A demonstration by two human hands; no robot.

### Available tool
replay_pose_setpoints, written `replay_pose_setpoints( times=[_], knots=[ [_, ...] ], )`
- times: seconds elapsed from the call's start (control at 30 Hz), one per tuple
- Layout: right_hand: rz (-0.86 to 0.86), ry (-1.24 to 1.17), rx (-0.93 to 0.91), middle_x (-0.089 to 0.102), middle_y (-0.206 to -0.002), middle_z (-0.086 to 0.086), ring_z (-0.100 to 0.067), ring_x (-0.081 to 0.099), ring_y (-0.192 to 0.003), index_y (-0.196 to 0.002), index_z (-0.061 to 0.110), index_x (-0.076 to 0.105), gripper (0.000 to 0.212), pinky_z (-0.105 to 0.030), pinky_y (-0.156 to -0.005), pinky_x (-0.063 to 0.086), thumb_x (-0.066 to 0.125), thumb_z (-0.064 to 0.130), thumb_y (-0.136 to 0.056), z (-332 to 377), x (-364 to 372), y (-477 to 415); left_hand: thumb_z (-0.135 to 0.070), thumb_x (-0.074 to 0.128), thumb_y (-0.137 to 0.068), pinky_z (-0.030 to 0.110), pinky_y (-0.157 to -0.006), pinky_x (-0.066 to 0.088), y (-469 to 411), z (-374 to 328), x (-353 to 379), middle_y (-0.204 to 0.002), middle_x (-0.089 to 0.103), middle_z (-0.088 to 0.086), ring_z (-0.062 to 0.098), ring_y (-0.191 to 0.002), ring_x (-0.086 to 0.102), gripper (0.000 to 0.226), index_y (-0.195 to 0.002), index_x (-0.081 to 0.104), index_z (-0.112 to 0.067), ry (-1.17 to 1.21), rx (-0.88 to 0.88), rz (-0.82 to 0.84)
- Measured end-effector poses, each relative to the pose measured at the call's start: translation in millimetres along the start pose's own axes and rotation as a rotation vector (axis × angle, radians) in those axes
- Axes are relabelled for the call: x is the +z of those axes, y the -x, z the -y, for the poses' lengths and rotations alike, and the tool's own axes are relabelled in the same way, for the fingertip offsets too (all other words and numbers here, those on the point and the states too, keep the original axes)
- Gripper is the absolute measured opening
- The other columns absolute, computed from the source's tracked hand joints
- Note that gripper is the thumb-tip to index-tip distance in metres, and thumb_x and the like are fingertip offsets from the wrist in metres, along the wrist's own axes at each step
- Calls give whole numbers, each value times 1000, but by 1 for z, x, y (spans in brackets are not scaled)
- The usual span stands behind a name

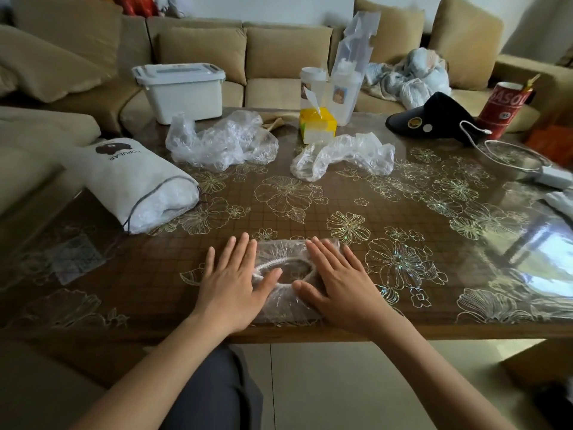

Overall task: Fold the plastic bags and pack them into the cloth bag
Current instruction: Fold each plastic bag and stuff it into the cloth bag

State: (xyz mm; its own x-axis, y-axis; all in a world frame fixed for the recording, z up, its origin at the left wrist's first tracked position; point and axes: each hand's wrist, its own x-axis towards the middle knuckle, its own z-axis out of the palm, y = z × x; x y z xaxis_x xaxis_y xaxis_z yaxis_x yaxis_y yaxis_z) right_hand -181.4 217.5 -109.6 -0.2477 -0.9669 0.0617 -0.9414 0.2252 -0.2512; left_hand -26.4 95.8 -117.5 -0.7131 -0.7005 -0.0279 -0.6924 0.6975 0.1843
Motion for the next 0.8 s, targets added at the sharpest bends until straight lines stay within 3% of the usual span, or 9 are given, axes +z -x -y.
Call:
replay_pose_setpoints(
  times=[0.1,0.17,0.3,0.4,0.47,0.53,0.63,0.73,0.8],
  knots=[
    [-235,-149,-40,34,-150,-1,-14,26,-140,-143,17,37,62,-39,-117,19,35,53,-92,-8,-2,10,-75,-18,-69,35,-112,-17,3,6,-4,-157,-13,-5,5,-138,-21,98,-150,-6,-20,97,37,-50],
    [-381,-208,-67,51,-138,-1,-14,42,-129,-128,15,55,50,-38,-108,34,38,44,-92,-13,-8,21,-72,-2,-79,27,-114,-10,7,8,-12,-158,4,-5,0,-138,-10,89,-150,12,-21,220,146,-139],
    [-195,-255,-182,42,-139,15,0,36,-127,-129,23,52,54,-21,-105,30,43,55,-86,-4,-15,37,-73,23,-79,12,-108,5,23,10,-26,-147,35,-10,-6,-132,17,81,-141,40,-23,272,383,-179],
    [-77,-160,-216,36,-145,15,2,31,-127,-136,27,45,64,-16,-106,23,47,61,-82,-6,-7,42,-85,27,-65,6,-103,-6,31,15,-25,-145,22,-21,-9,-131,11,99,-145,30,-28,201,413,-69],
    [-81,-127,-225,39,-145,13,0,33,-127,-135,25,47,70,-16,-106,19,43,68,-81,-11,-4,40,-93,27,-55,7,-105,-10,30,27,-21,-145,7,-27,-13,-133,2,109,-146,20,-34,194,386,-10],
    [-64,-170,-200,40,-143,16,5,30,-126,-134,25,49,74,-14,-105,17,40,74,-79,-15,-6,38,-94,30,-54,11,-109,-10,30,32,-19,-146,4,-29,-15,-134,-1,107,-145,19,-37,218,364,7],
    [-61,-243,-192,47,-136,17,2,39,-122,-128,26,52,68,-13,-102,22,46,71,-78,-19,-9,34,-65,56,-75,20,-116,-3,34,28,-20,-145,14,-29,-16,-133,8,74,-140,32,-39,336,331,-37],
    [-101,-272,-194,57,-125,12,-1,48,-114,-116,24,61,48,-19,-98,33,47,56,-83,-20,-10,28,-39,64,-84,14,-113,1,35,27,-24,-141,22,-27,-15,-128,14,48,-130,49,-37,372,334,-116],
    [-162,-319,-200,62,-117,11,-2,53,-108,-102,20,67,34,-22,-95,39,47,43,-87,-21,-8,24,-29,65,-86,24,-116,18,34,30,-25,-134,38,-24,-9,-125,32,28,-114,66,-29,397,349,-189]
  ],
)
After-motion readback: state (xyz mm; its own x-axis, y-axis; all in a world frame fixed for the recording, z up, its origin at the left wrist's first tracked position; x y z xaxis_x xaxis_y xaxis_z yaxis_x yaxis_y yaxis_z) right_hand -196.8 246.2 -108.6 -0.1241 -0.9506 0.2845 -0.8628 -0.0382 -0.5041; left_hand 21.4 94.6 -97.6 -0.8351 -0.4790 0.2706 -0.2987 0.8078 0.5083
